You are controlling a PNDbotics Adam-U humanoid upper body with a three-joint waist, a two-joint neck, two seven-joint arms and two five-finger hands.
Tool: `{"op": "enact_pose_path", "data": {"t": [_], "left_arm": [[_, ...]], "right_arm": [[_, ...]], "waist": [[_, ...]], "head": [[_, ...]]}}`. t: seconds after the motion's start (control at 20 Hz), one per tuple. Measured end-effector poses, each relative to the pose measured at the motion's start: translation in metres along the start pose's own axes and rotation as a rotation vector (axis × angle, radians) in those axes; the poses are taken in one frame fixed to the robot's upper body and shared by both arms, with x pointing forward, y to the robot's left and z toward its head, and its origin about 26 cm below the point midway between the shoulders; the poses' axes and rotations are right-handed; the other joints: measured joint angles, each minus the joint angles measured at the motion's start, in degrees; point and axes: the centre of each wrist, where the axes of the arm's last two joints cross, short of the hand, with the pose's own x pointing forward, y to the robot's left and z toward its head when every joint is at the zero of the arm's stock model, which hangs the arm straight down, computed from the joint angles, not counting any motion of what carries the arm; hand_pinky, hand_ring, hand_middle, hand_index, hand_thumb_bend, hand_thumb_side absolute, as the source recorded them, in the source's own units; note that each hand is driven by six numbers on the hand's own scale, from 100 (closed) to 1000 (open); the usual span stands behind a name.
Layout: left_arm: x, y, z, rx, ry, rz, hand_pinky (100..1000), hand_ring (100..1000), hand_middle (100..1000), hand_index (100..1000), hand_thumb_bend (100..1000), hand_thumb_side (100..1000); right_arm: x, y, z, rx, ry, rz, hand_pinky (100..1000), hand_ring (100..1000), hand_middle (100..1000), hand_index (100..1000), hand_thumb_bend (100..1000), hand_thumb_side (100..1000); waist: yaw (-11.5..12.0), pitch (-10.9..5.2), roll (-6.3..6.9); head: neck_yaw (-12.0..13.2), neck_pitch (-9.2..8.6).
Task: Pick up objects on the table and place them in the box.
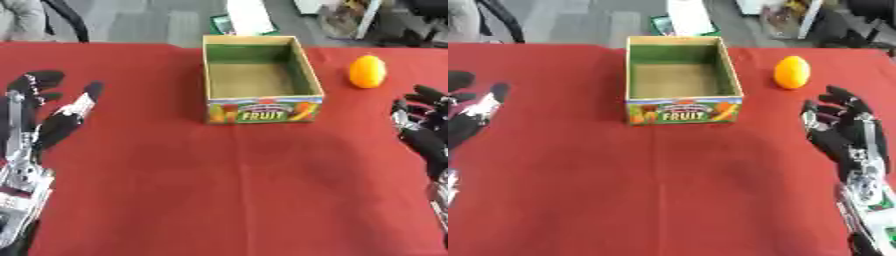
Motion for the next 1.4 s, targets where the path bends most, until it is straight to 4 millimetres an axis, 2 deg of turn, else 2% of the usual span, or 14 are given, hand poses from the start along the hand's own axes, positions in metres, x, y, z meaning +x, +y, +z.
{"op": "enact_pose_path", "data": {"t": [0.65, 0.85, 1.1, 1.4], "left_arm": [[0.0, 0.001, 0.0, 0.001, -0.001, 0.001, 701, 733, 615, 634, 718, 336], [0.0, 0.001, 0.0, 0.001, -0.001, 0.001, 701, 733, 615, 634, 718, 336], [0.0, 0.001, 0.0, -0.002, -0.003, 0.003, 701, 733, 615, 634, 718, 336], [0.0, -0.001, 0.0, -0.019, -0.003, 0.005, 701, 733, 615, 634, 718, 337]], "right_arm": [[0.0, -0.001, -0.001, -0.008, 0.0, 0.006, 744, 701, 685, 800, 233, 100], [0.005, -0.008, -0.005, 0.004, -0.006, 0.044, 752, 711, 695, 809, 254, 100], [0.024, -0.03, -0.025, 0.054, -0.044, 0.166, 767, 734, 717, 833, 270, 100], [0.042, -0.076, -0.067, 0.116, -0.019, 0.382, 774, 743, 729, 851, 301, 100]], "waist": [[0.03, 0.0, 0.0], [0.09, -0.01, -0.02], [0.79, -0.31, -0.26], [2.19, -0.45, -0.38]], "head": [[0.01, 0.01], [0.0, 0.02], [-0.06, 0.27], [-0.51, 0.46]]}}
